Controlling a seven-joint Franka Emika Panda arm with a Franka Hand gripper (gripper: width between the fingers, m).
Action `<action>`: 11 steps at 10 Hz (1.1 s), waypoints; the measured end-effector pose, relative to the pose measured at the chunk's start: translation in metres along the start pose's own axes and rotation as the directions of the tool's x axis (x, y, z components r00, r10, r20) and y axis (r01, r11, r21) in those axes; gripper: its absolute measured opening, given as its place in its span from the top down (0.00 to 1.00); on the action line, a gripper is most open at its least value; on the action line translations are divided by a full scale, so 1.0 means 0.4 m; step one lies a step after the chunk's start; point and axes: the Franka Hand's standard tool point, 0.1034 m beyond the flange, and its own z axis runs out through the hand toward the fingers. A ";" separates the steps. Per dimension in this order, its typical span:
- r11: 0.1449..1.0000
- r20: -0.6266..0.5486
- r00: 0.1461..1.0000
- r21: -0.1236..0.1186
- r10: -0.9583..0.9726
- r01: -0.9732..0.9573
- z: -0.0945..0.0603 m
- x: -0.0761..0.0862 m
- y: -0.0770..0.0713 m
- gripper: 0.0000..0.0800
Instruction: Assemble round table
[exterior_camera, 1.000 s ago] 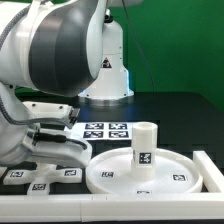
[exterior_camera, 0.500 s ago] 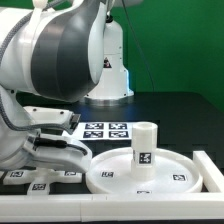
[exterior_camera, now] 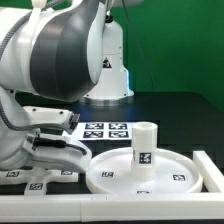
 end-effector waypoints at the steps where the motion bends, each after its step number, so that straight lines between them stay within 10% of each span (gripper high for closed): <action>1: 1.000 0.000 1.000 0.000 0.000 0.000 0.000 0.000 0.000 0.72; 3: 1.000 -0.021 1.000 0.001 -0.016 0.016 -0.028 -0.016 -0.003 0.72; 5: 0.998 -0.026 0.999 0.031 -0.048 0.048 -0.063 -0.116 -0.010 0.72; 7: 0.992 -0.299 0.947 0.000 -0.117 0.123 -0.139 -0.146 -0.031 0.72; 11: 0.992 -0.548 0.827 -0.042 -0.126 0.123 -0.149 -0.141 -0.031 0.72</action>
Offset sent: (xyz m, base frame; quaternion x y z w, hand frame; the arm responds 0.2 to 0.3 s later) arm -0.0363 0.0089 0.0619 0.0022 -0.0447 -0.0050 0.9990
